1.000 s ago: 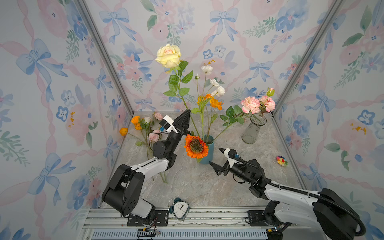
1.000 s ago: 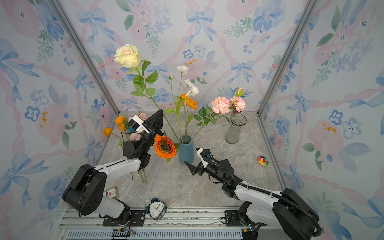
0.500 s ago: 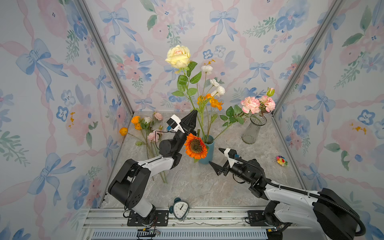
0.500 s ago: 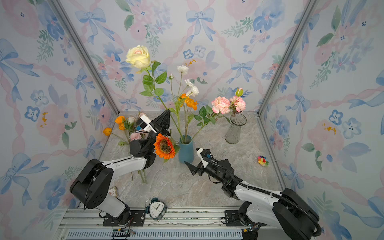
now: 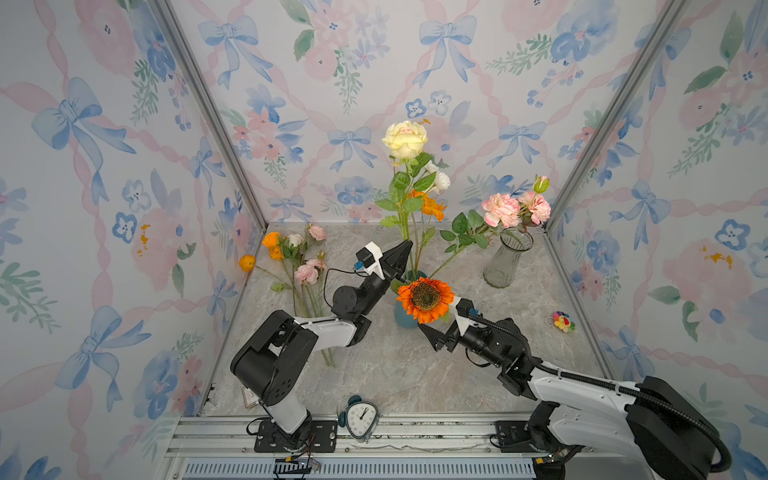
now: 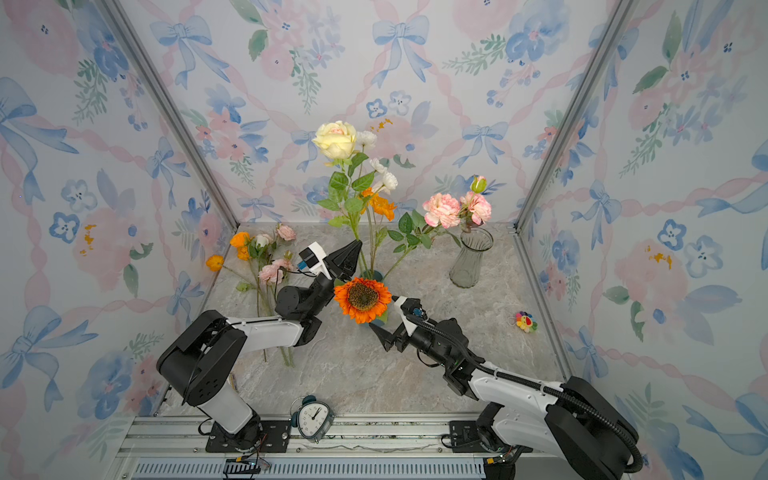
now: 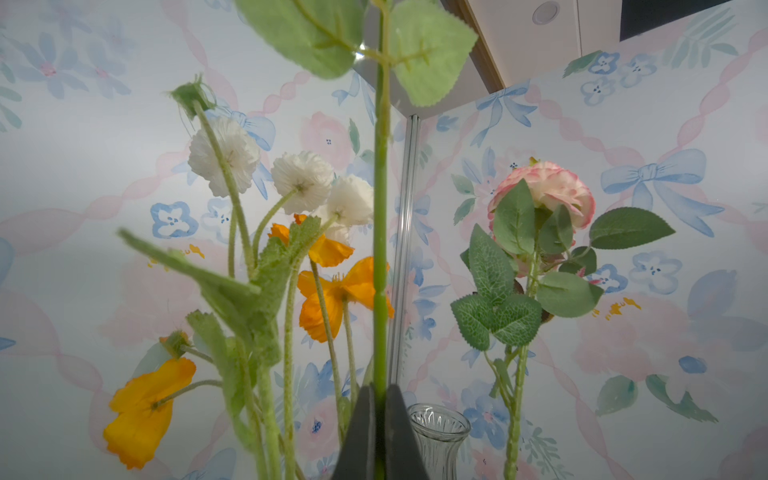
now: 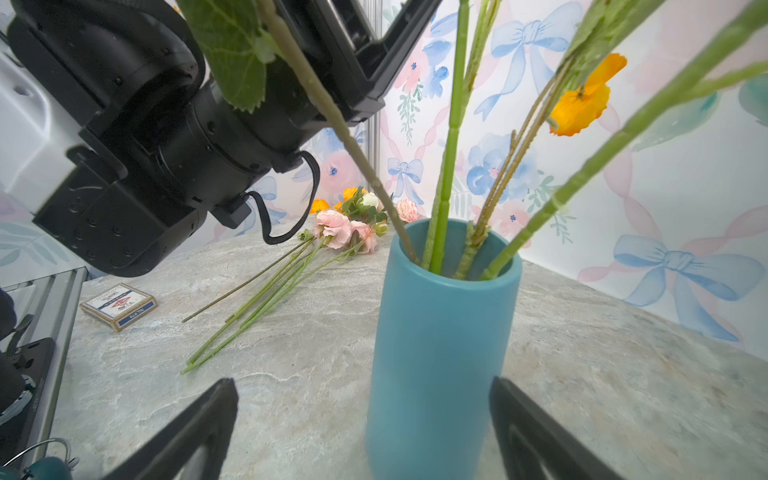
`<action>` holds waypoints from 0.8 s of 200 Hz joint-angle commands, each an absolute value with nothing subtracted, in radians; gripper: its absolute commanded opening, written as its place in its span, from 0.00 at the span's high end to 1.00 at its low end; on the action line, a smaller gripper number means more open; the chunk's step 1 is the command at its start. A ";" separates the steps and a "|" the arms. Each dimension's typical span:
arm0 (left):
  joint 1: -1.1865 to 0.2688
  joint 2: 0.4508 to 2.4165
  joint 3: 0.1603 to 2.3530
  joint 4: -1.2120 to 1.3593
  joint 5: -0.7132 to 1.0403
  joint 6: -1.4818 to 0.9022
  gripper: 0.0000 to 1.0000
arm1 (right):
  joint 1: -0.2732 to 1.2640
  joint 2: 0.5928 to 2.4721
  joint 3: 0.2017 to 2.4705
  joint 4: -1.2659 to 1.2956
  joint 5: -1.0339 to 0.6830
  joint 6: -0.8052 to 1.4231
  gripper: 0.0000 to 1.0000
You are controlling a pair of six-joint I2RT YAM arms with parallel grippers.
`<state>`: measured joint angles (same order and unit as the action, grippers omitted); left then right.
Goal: Arrange the flowers into the vase
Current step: 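Lower the cream rose stem into the teal vase with the left gripper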
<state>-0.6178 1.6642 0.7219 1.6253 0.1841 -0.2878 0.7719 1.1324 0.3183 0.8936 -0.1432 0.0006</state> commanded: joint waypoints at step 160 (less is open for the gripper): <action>-0.621 1.561 0.522 1.732 0.243 -0.186 0.16 | 0.762 1.145 0.318 0.914 -0.159 0.016 0.03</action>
